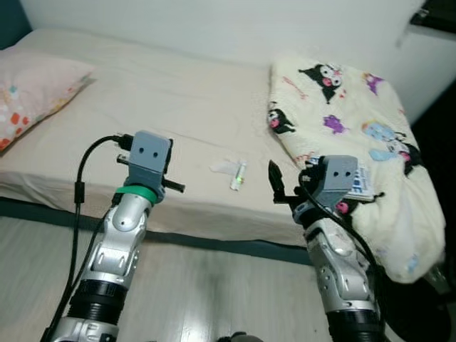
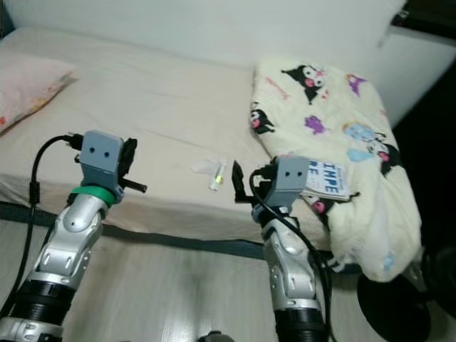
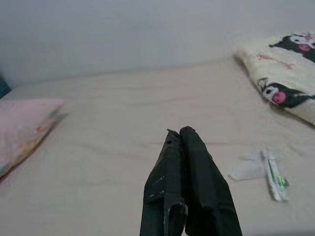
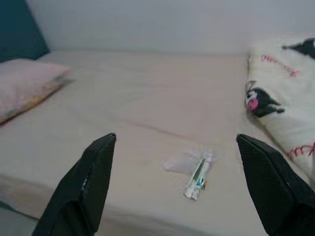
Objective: Clean up the room
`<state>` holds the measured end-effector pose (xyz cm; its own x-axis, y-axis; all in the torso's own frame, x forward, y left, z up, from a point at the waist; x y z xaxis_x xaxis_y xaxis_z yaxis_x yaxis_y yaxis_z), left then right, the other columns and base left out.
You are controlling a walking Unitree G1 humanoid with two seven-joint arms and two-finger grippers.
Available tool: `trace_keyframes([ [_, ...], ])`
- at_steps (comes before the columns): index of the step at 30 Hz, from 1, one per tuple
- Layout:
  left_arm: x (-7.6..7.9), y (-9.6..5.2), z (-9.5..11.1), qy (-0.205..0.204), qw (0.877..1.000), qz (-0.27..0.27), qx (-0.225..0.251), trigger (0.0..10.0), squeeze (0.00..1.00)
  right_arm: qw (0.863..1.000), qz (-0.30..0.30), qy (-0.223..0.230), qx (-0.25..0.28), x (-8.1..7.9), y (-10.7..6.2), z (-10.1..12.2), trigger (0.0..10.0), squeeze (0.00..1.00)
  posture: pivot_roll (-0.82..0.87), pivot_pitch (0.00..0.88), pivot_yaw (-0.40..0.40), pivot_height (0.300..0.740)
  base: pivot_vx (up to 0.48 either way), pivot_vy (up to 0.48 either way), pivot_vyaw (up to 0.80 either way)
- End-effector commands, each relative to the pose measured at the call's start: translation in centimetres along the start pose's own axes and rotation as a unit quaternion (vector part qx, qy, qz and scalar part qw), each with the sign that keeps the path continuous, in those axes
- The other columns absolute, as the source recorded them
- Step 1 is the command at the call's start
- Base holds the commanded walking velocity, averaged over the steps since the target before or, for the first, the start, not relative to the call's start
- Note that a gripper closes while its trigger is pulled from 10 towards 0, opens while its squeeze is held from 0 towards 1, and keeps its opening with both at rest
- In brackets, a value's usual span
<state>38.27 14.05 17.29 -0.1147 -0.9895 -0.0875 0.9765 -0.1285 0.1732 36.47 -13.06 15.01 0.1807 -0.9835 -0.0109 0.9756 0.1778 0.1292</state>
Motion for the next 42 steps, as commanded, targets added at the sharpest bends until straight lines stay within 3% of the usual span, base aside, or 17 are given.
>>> trace_keyframes([
  [1,0.8,-0.1,-0.4,-0.008,1.0,-0.01,-0.007,10.0,0.0,1.0,-0.014,0.001,-0.016,0.8,-0.4,-0.9,10.0,0.0,-0.06,0.078,-0.024,0.698,0.322,0.0,0.0],
  [19,1.4,-0.2,-0.5,-0.012,1.0,-0.019,-0.007,10.0,0.0,1.0,-0.015,-0.003,-0.022,0.9,-0.3,-1.2,10.0,0.0,-0.07,0.067,-0.027,0.698,0.307,0.0,0.0],
  [24,2.3,-0.2,-0.5,-0.018,0.999,-0.033,-0.006,10.0,0.0,1.0,-0.017,-0.002,-0.024,1.1,-0.3,-1.2,10.0,0.0,-0.07,0.063,-0.028,0.698,0.288,0.0,0.0],
  [42,3.0,-0.1,-0.6,-0.027,0.999,-0.046,-0.01,10.0,0.0,0.999,-0.021,-0.007,-0.024,1.3,-0.3,-1.2,10.0,0.0,-0.07,0.052,-0.023,0.698,0.089,0.0,-0.58],
])
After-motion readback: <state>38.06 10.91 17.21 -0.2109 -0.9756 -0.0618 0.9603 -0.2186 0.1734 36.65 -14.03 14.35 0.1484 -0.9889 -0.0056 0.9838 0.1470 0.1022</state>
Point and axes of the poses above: a point about 5 cm out from each wrist's last joint towards the gripper, its own y axis pointing out of the wrist towards the gripper, its own z axis along the axis of the wrist's last joint, x = y × z, the point moved 5 cm from there along y, pointing out of the wrist towards the gripper, and after that the axes turned 7 degrees about -y, right-handed, at the moved point
